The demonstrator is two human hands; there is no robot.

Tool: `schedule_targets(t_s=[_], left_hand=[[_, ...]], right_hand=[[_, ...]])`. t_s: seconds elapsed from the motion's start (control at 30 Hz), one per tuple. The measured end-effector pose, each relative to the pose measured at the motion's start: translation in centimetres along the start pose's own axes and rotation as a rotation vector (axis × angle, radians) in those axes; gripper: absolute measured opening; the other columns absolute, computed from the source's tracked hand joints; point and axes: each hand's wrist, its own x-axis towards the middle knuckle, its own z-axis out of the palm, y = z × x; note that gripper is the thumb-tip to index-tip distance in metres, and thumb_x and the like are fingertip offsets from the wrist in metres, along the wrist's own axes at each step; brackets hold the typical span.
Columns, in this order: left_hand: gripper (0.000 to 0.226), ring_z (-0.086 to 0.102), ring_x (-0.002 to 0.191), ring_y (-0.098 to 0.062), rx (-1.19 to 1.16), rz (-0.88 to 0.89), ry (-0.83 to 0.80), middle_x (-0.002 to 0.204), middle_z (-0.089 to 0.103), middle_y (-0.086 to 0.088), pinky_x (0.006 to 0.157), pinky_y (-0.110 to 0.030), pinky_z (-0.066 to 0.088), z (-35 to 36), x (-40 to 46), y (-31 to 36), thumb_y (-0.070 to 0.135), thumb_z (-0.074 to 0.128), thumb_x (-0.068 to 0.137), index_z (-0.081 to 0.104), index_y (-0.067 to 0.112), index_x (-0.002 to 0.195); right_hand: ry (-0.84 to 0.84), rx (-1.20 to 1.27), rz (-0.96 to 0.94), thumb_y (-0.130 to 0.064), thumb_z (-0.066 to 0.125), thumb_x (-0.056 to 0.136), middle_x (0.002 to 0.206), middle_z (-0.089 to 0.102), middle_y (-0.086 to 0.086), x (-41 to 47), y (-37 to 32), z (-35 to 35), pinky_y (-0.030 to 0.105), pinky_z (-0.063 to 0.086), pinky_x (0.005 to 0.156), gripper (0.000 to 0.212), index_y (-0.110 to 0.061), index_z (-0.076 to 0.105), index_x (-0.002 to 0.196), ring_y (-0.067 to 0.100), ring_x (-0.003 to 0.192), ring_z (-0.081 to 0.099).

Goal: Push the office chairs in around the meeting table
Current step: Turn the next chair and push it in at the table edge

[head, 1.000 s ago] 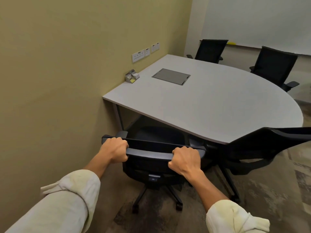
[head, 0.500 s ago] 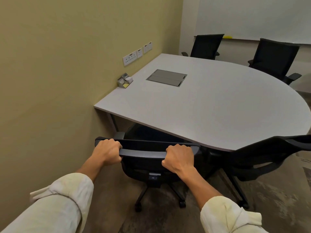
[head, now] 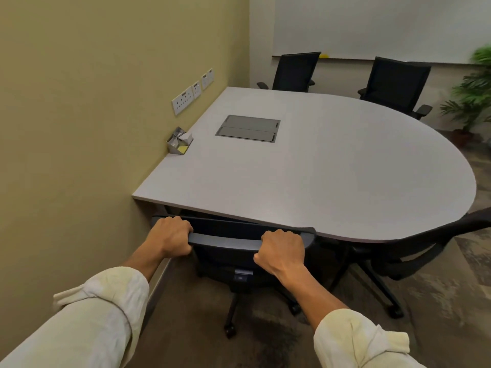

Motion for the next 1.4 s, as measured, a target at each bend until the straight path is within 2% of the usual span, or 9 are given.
schedule_targets(t_s=[0.17, 0.3, 0.6, 0.67, 0.87, 0.97, 1.2, 1.3, 1.4], left_hand=[[0.013, 0.036, 0.046, -0.009, 0.025, 0.049, -0.015, 0.051, 0.042, 0.009, 0.047, -0.028, 0.027, -0.1, 2.6, -3.6, 0.034, 0.056, 0.054, 0.044, 0.029, 0.055], [0.009, 0.034, 0.047, -0.009, 0.018, 0.077, 0.009, 0.052, 0.04, 0.01, 0.048, -0.029, 0.027, -0.1, 4.3, -6.1, 0.031, 0.054, 0.054, 0.049, 0.03, 0.062], [0.012, 0.041, 0.047, -0.011, 0.033, 0.123, 0.023, 0.051, 0.045, 0.008, 0.047, -0.027, 0.029, 0.4, 7.9, -10.1, 0.037, 0.05, 0.055, 0.055, 0.027, 0.059], [0.009, 0.041, 0.045, -0.008, 0.03, 0.127, 0.027, 0.05, 0.046, 0.008, 0.044, -0.026, 0.026, 0.5, 8.6, -10.8, 0.037, 0.048, 0.053, 0.05, 0.028, 0.055], [0.01, 0.04, 0.045, -0.008, -0.011, 0.126, 0.05, 0.05, 0.046, 0.008, 0.043, -0.026, 0.025, 0.5, 10.8, -12.1, 0.036, 0.047, 0.049, 0.049, 0.027, 0.053], [0.022, 0.041, 0.046, -0.008, -0.011, 0.134, 0.056, 0.051, 0.049, 0.008, 0.043, -0.025, 0.025, 0.7, 11.7, -12.7, 0.036, 0.049, 0.051, 0.063, 0.028, 0.066], [0.01, 0.042, 0.042, -0.01, -0.02, 0.16, 0.057, 0.045, 0.046, 0.008, 0.041, -0.024, 0.022, 0.9, 12.4, -13.6, 0.037, 0.047, 0.051, 0.043, 0.028, 0.05], [0.007, 0.043, 0.044, -0.01, -0.027, 0.18, 0.022, 0.047, 0.047, 0.007, 0.042, -0.024, 0.022, 0.5, 12.1, -13.4, 0.036, 0.046, 0.052, 0.043, 0.029, 0.052], [0.008, 0.045, 0.051, -0.009, -0.018, 0.177, -0.094, 0.057, 0.049, 0.009, 0.046, -0.023, 0.025, -0.9, 12.0, -13.0, 0.035, 0.052, 0.061, 0.045, 0.032, 0.062]], right_hand=[[-0.015, -0.004, 0.048, -0.025, 0.054, 0.064, 0.047, 0.046, -0.005, 2.6, -3.0, -0.2, 0.026, 0.028, 0.045, 0.013, -0.022, 0.045, 0.054, 0.016, 0.043, 0.042], [-0.004, -0.001, 0.077, -0.028, 0.056, 0.067, 0.048, 0.046, -0.005, 4.6, -4.9, 0.2, 0.026, 0.028, 0.046, 0.016, -0.023, 0.046, 0.055, 0.016, 0.045, 0.044], [0.004, -0.018, 0.097, -0.032, 0.058, 0.071, 0.052, 0.046, -0.005, 8.4, -7.0, 0.8, 0.027, 0.031, 0.048, 0.011, -0.023, 0.054, 0.065, 0.016, 0.048, 0.044], [0.006, -0.017, 0.098, -0.032, 0.058, 0.072, 0.052, 0.046, -0.006, 9.1, -7.3, 0.8, 0.027, 0.032, 0.049, 0.011, -0.023, 0.056, 0.067, 0.016, 0.049, 0.045], [0.012, -0.025, 0.096, -0.034, 0.058, 0.073, 0.053, 0.045, -0.005, 11.4, -7.7, 0.8, 0.027, 0.024, 0.047, 0.012, -0.022, 0.056, 0.069, 0.014, 0.048, 0.04], [0.017, -0.026, 0.102, -0.034, 0.058, 0.074, 0.053, 0.045, -0.006, 12.3, -7.6, 1.0, 0.027, 0.026, 0.047, 0.013, -0.022, 0.057, 0.07, 0.014, 0.048, 0.04], [0.014, -0.029, 0.089, -0.036, 0.057, 0.073, 0.052, 0.047, -0.006, 13.2, -7.9, 1.3, 0.027, 0.03, 0.048, 0.013, -0.023, 0.056, 0.068, 0.015, 0.047, 0.044], [0.023, -0.013, 0.095, -0.036, 0.056, 0.073, 0.053, 0.047, -0.006, 12.8, -7.9, 1.2, 0.027, 0.033, 0.049, 0.013, -0.023, 0.061, 0.072, 0.016, 0.049, 0.045], [0.032, 0.019, 0.098, -0.036, 0.057, 0.076, 0.058, 0.053, -0.006, 12.3, -7.7, 0.9, 0.029, 0.045, 0.055, 0.016, -0.023, 0.066, 0.079, 0.018, 0.055, 0.052]])
